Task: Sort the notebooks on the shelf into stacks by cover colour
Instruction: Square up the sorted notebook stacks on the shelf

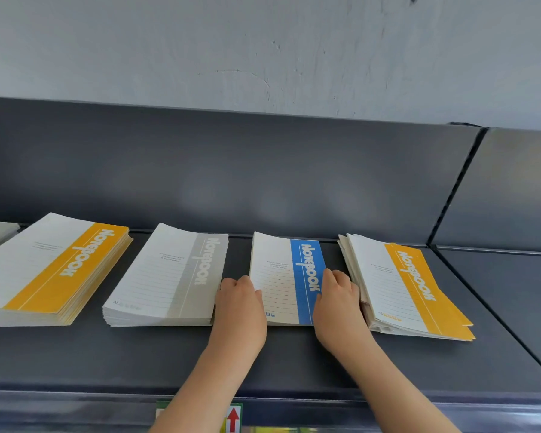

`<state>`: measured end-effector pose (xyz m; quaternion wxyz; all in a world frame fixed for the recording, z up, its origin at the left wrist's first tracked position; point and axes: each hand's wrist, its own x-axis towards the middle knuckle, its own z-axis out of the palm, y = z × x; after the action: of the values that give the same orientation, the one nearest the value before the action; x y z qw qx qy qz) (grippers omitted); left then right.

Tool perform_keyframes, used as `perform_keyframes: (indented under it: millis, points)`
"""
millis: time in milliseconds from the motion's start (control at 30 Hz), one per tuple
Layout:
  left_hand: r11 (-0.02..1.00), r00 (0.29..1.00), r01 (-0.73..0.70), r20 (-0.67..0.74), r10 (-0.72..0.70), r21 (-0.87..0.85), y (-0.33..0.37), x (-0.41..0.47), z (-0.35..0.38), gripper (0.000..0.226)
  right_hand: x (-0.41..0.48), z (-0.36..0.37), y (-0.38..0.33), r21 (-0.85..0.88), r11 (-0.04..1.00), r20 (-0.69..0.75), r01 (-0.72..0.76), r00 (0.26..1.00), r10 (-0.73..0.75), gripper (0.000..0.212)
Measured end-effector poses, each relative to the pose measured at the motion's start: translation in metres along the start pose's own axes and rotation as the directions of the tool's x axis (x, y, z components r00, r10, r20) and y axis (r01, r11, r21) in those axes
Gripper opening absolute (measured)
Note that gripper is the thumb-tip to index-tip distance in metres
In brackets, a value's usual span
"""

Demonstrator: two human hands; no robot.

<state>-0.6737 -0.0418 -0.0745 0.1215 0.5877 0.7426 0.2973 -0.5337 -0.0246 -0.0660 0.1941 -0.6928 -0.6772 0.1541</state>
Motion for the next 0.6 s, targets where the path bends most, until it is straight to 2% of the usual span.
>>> perform_keyframes:
  millis: [200, 333, 433, 600]
  points:
    - [0.996, 0.995, -0.072, -0.071, 0.076, 0.060, 0.006, -0.005, -0.005, 0.028, -0.002, 0.001, 0.002, 0.071, 0.990, -0.080, 0.122, 0.990, -0.116, 0.035]
    - [0.989, 0.990, -0.099, -0.089, 0.109, 0.109, 0.012, -0.012, -0.018, 0.041, -0.010, -0.008, 0.001, 0.099, 0.983, -0.059, 0.156, 0.987, -0.151, 0.042]
    - [0.988, 0.985, -0.123, -0.109, 0.133, 0.094, 0.022, -0.016, -0.030, 0.045, -0.018, -0.023, -0.001, 0.135, 0.971, -0.085, 0.198, 0.979, -0.188, 0.039]
    - [0.964, 0.958, -0.263, -0.105, 0.266, 0.046, 0.041, -0.017, -0.035, 0.046, -0.026, -0.061, 0.004, 0.155, 0.954, -0.145, 0.258, 0.961, -0.236, 0.038]
